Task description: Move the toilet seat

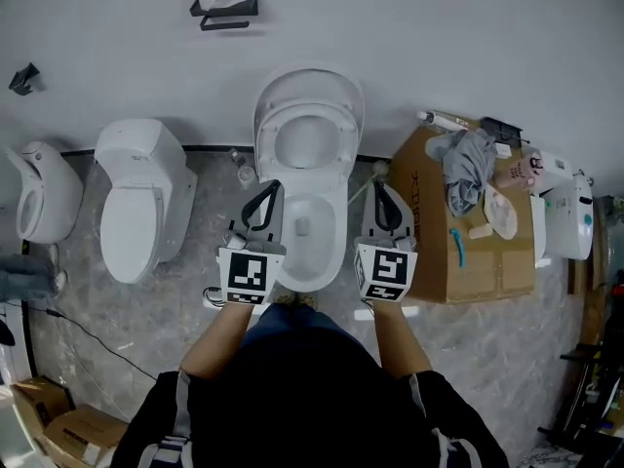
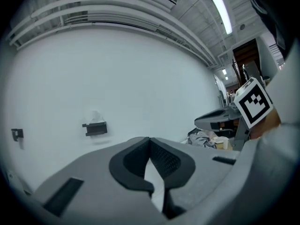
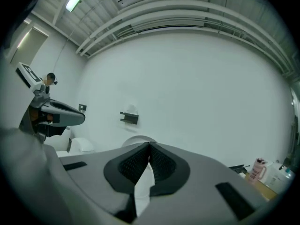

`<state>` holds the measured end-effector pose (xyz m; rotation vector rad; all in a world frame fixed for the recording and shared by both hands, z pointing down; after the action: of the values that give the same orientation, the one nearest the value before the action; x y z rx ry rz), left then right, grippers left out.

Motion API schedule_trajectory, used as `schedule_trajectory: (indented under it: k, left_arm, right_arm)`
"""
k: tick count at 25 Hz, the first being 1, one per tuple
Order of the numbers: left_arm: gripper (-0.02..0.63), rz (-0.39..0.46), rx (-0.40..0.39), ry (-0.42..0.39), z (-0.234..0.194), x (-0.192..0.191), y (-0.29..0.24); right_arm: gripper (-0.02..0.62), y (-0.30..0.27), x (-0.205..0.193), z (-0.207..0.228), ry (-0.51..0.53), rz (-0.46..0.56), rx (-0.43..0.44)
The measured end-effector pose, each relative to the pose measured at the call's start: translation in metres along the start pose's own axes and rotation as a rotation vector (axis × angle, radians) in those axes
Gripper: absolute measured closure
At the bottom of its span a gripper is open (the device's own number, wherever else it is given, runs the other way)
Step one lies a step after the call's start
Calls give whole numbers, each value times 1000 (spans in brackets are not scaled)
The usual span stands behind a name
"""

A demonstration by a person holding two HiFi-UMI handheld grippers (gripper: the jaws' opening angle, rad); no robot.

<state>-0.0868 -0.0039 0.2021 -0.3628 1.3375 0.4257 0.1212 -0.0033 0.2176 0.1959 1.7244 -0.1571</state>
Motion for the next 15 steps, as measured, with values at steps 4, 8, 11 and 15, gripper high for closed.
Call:
schedule_trajectory:
  k: [4,8,11,15]
  left_arm:
    - [600,19,-6,21,16,12,26]
    - [600,22,0,34,25,14,45]
    - [600,27,14,52,27,15,55]
    - [600,28,20,57,32,18,61]
  right_arm:
    - [574,36,14,-15,-27,17,31]
    - [574,64,22,-35,-59,24,61]
    - [574,73,27,-44,-74,40,76]
    - [574,76,31,-49,-67,60,95]
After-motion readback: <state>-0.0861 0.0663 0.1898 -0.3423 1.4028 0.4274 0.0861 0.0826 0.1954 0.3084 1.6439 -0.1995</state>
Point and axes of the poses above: the fingertips, and each gripper's own axes: y backward along the fingers, z to its right, x out of its top, the point moved 6 cm from there along y, backward along the fingers, and after that the axes turned 6 degrees about z, right-handed, at the moved point
